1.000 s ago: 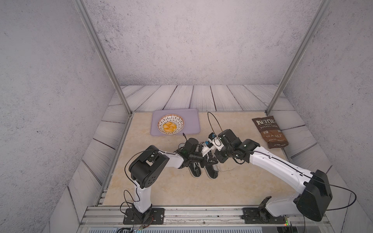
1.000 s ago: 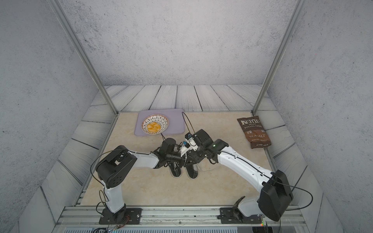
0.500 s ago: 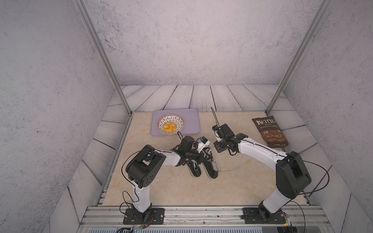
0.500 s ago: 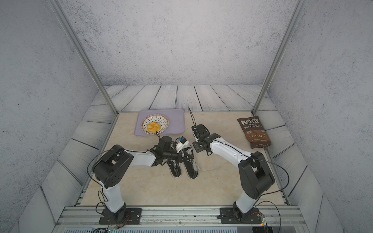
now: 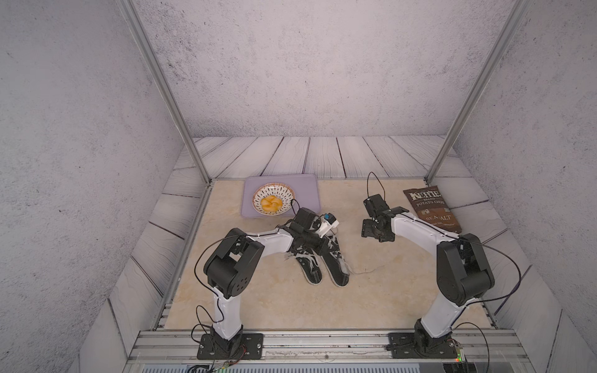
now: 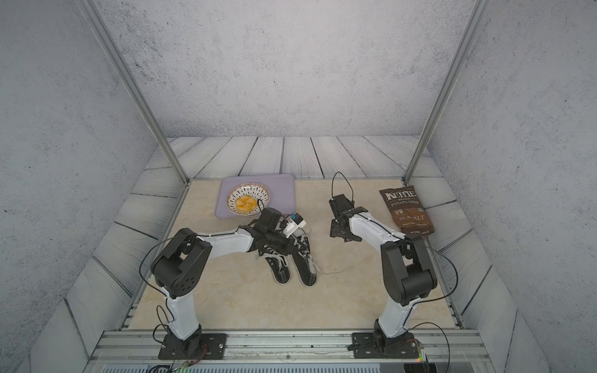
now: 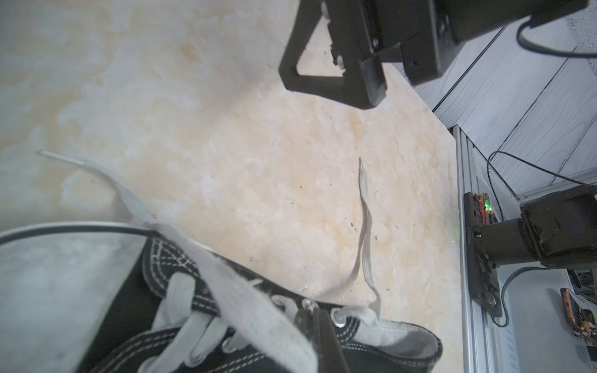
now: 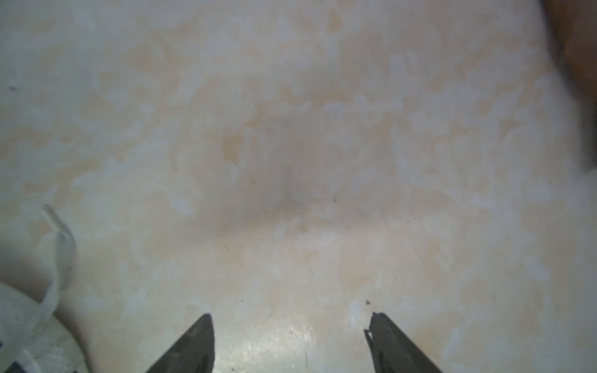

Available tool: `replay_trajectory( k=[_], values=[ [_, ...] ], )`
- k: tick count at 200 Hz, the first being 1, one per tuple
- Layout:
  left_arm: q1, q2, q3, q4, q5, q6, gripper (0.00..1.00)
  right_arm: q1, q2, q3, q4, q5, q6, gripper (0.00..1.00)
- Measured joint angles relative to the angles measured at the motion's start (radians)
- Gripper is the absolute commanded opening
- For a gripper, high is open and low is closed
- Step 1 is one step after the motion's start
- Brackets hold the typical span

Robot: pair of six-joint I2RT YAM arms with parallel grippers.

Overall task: Tie the shoes
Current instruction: Cross the shoelace with the shoelace.

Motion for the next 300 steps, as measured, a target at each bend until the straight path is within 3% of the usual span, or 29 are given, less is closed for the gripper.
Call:
replay_trajectory(
  k=[59,92,116,136,170,178,224,249,300],
  values=[
    [0.000,0.000,0.010,-0.116,0.001,0.076,0.00,0.078,-0.060,-0.162,-0.152,-0.112,0.355,0.74],
    [0.000,0.000,0.014,-0.138,0.000,0.095,0.00,0.117,-0.060,-0.195,-0.135,-0.167,0.457,0.72],
    [0.000,0.000,0.020,-0.145,0.000,0.105,0.00,0.128,-0.059,-0.215,-0.108,-0.190,0.502,0.64],
    [0.000,0.000,0.020,-0.155,-0.001,0.111,0.00,0.133,-0.059,-0.247,-0.084,-0.205,0.533,0.51],
    [0.000,-0.005,0.020,-0.179,-0.010,0.123,0.00,0.138,-0.081,-0.283,-0.039,-0.210,0.568,0.00],
    [0.000,-0.010,0.020,-0.188,-0.011,0.128,0.00,0.138,-0.090,-0.293,-0.039,-0.204,0.573,0.00],
    [0.000,-0.049,0.021,-0.262,-0.029,0.182,0.00,0.138,-0.163,-0.291,-0.069,-0.095,0.514,0.00],
    [0.000,-0.060,0.034,-0.299,-0.034,0.211,0.00,0.138,-0.288,-0.257,-0.031,-0.044,0.375,0.00],
    [0.000,-0.058,0.060,-0.291,-0.021,0.237,0.20,0.138,-0.365,-0.224,0.226,-0.193,0.010,0.00]
  ],
)
